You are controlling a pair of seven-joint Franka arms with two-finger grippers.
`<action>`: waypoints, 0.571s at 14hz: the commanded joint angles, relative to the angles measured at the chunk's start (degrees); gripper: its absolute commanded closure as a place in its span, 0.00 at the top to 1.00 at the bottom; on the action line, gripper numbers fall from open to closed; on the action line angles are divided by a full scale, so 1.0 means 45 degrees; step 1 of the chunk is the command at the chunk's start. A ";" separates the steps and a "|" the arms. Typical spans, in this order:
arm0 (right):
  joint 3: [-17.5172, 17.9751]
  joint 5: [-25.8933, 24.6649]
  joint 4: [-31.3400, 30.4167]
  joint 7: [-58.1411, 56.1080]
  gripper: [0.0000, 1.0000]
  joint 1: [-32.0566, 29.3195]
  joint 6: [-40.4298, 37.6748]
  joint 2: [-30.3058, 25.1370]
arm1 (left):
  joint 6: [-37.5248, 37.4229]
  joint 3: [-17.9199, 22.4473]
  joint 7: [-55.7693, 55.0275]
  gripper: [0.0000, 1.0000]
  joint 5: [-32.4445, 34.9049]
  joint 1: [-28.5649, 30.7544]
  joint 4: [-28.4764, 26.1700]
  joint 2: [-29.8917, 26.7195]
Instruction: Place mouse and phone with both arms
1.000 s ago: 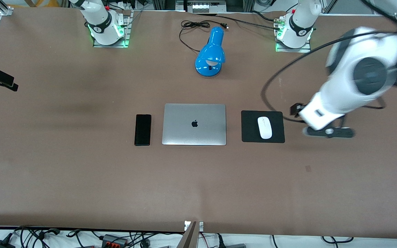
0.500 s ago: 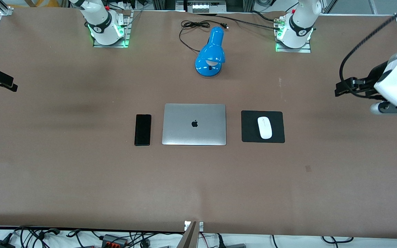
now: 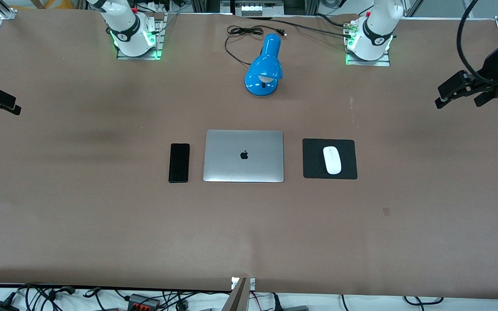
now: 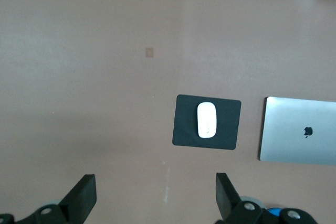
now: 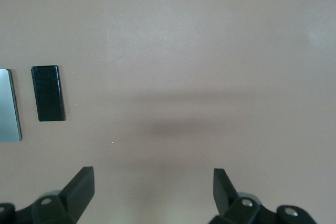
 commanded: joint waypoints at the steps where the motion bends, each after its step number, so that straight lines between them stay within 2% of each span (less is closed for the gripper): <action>1: 0.0151 -0.0003 0.0065 -0.0233 1.00 -0.0281 -0.0009 -0.0014 | 0.0396 0.0251 0.0926 1.00 -0.0030 -0.0225 -0.0895 -0.0349; 3: 0.0151 -0.0003 0.0065 -0.0233 1.00 -0.0282 -0.0009 0.0006 | -0.0073 0.0251 0.1065 1.00 0.0186 -0.0225 -0.0817 -0.0291; 8: 0.0151 -0.0003 0.0065 -0.0234 1.00 -0.0282 -0.0029 -0.0014 | -0.0035 0.0036 0.1124 1.00 0.0948 -0.0186 -0.0543 -0.0057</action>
